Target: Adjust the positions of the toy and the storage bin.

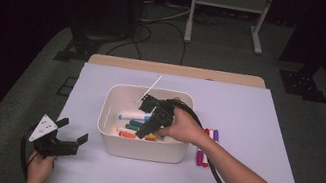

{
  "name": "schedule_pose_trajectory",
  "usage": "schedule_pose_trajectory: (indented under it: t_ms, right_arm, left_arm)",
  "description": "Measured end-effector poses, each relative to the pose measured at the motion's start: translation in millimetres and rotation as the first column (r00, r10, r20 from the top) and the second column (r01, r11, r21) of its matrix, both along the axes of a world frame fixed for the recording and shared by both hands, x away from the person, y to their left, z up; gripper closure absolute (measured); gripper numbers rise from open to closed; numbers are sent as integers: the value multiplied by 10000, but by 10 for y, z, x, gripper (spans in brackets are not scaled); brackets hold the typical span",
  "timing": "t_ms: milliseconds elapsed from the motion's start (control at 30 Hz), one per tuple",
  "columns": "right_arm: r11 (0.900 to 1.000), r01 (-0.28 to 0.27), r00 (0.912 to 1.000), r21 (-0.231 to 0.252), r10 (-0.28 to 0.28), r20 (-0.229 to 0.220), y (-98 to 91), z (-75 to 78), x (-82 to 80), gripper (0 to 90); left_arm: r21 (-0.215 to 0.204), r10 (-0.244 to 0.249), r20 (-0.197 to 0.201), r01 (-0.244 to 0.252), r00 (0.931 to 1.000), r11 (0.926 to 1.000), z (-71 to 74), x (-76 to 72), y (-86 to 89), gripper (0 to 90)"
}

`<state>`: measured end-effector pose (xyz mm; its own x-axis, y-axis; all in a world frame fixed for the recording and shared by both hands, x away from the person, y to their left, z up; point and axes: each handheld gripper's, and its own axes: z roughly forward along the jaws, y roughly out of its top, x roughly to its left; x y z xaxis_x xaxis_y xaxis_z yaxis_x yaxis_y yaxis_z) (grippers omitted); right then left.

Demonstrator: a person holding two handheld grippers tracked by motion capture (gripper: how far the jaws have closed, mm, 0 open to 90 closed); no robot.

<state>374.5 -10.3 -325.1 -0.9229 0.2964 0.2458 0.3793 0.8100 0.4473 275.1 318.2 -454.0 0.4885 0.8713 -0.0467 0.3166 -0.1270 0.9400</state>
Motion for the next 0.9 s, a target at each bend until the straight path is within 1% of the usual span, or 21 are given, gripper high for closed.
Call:
schedule_pose_trajectory:
  t_ms: [167, 367, 500, 600, 733, 800, 900]
  right_arm:
    - [9971, 428, 9987, 627, -446, 267, -259, 171, -29, 607]
    - [9869, 1030, 9928, 1242, -1097, 478, -645, 335, -95, 563]
    - [9755, 1477, 9849, 1631, -1601, 660, -909, 414, -125, 546]
    - [9651, 1887, 9762, 1818, -2045, 722, -1093, 451, -142, 537]
    - [9552, 2216, 9676, 1961, -2403, 770, -1331, 458, -155, 505]
    - [9478, 2385, 9632, 2115, -2587, 733, -1445, 454, -162, 494]
    - [9377, 2726, 9534, 2156, -2934, 704, -1598, 434, -177, 483]
  left_arm:
    - [8, 18, 4, -18, 10000, 10000, 0, -2, -4, 6]
    - [16, 35, -22, -35, 10000, 10000, 0, -4, -6, 6]
    - [36, 40, -12, -40, 10000, 10000, 1, -5, -7, 6]
    - [48, 38, -7, -38, 10000, 10000, 1, -6, -8, 5]
    - [35, 42, -27, -42, 10000, 10000, 1, -3, -6, 6]
    - [47, 43, -16, -43, 10000, 10000, 1, -4, -7, 5]
    - [52, 43, -10, -43, 10000, 10000, 1, -5, -8, 5]
